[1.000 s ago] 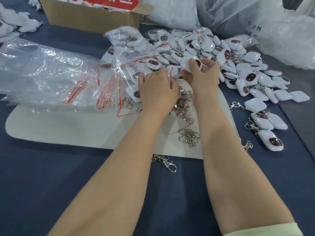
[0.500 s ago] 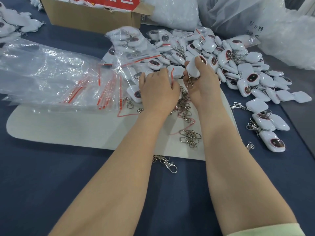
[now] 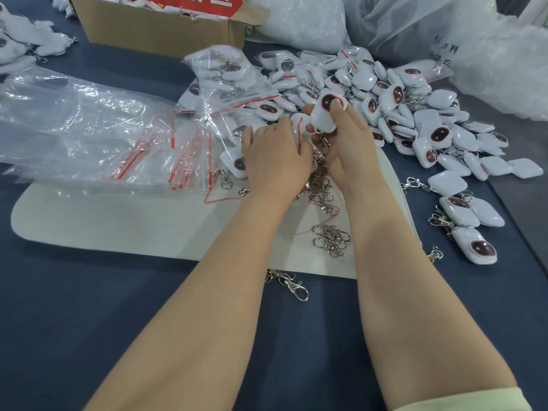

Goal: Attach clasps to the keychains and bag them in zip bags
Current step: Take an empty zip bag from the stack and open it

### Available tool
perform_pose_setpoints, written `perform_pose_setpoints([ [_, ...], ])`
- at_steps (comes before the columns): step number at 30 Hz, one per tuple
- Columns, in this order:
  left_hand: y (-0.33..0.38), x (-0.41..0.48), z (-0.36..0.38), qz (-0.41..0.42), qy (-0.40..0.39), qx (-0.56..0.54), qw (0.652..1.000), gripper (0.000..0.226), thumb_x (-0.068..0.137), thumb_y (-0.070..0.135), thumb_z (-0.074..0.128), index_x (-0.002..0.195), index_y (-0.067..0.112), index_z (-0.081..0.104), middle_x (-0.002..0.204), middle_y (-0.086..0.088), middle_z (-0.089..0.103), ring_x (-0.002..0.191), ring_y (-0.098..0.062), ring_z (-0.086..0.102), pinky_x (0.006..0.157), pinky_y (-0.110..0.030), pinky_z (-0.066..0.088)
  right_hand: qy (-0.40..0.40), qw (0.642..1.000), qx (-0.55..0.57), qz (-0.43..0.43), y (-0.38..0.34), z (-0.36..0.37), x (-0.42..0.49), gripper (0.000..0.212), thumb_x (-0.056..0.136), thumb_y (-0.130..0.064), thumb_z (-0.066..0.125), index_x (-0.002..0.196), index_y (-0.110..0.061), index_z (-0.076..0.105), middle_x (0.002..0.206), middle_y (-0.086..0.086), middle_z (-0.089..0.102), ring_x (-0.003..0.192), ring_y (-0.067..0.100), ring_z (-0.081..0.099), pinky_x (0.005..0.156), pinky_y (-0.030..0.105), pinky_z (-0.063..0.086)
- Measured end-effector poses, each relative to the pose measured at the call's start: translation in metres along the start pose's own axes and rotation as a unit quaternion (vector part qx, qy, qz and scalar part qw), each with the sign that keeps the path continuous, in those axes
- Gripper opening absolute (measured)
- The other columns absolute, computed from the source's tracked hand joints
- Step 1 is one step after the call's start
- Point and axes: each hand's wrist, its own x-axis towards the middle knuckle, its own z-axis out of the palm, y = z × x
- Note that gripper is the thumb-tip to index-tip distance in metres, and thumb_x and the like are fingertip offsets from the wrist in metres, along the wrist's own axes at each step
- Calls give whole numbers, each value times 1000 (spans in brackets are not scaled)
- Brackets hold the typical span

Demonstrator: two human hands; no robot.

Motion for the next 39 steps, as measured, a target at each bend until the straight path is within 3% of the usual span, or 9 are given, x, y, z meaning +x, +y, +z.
perform_pose_setpoints([
  [4, 1, 0, -1, 1, -4, -1, 1000, 27, 93, 30, 40, 103, 11, 55, 88, 1, 59, 104, -25, 55, 112, -41, 18, -3, 1000, 5, 12, -1, 1, -1, 26, 103, -17, 41, 97, -7, 64, 93, 8, 70, 67, 12, 64, 57, 22, 48],
  [8, 1, -1, -2, 2, 1, -12, 1000, 30, 94, 31, 38, 109, 11, 56, 97, -2, 65, 105, -25, 55, 113, -41, 18, -41, 999, -19, -2, -3, 0, -2, 20, 99, 3, 42, 98, -2, 62, 93, 10, 67, 78, 14, 64, 73, 23, 51],
  [11, 1, -1, -3, 0, 2, -14, 1000, 31, 94, 30, 37, 108, 10, 56, 96, -3, 65, 104, -26, 55, 112, -41, 19, -33, 998, -45, -25, -10, -2, -3, 19, 97, 6, 43, 98, -2, 61, 95, 11, 67, 82, 15, 65, 74, 22, 52],
  [17, 5, 1, -11, -52, 28, -118, 991, 18, 94, 19, 42, 94, 11, 59, 73, 4, 52, 86, -28, 55, 107, -43, 30, 10, 990, -137, -32, -25, 9, -4, 5, 94, -1, 54, 89, -3, 56, 83, 11, 55, 79, 20, 57, 82, 36, 56],
  [20, 9, 2, -15, -70, 35, -155, 985, 20, 95, 16, 42, 99, 9, 61, 77, 4, 53, 90, -28, 59, 103, -43, 34, -3, 970, -237, -49, -36, 20, -8, 5, 91, -10, 61, 91, -8, 57, 79, 7, 58, 75, 19, 58, 85, 39, 55],
  [24, 8, 3, -20, -93, 47, -207, 973, 18, 92, 19, 48, 95, 7, 62, 89, -3, 62, 90, -28, 59, 90, -40, 44, 27, 920, -390, -44, -43, 23, -10, 31, 84, -21, 68, 106, -13, 47, 96, 8, 64, 77, 17, 66, 83, 36, 54],
  [29, 3, 6, -25, -93, 62, -136, 984, 10, 86, 25, 55, 86, 17, 61, 102, 2, 51, 99, -20, 52, 78, -27, 34, -15, 886, -463, -6, -56, 16, -11, 13, 83, -12, 64, 79, -13, 52, 64, 3, 62, 45, 4, 59, 55, 20, 54],
  [33, 6, 5, -28, -99, 41, -168, 980, 7, 84, 23, 53, 82, 17, 57, 86, 0, 63, 79, -23, 57, 67, -33, 46, -40, 885, -461, 50, -63, 9, -9, 20, 80, -8, 73, 73, -13, 55, 55, 3, 64, 51, 10, 65, 64, 27, 61],
  [39, 9, 4, -31, -87, 44, -166, 981, 7, 83, 22, 54, 86, 17, 57, 80, 3, 61, 81, -22, 58, 70, -34, 47, -140, 844, -504, 120, -56, 4, -10, 3, 82, -4, 71, 79, -3, 70, 69, 9, 73, 61, 13, 70, 74, 29, 60],
])
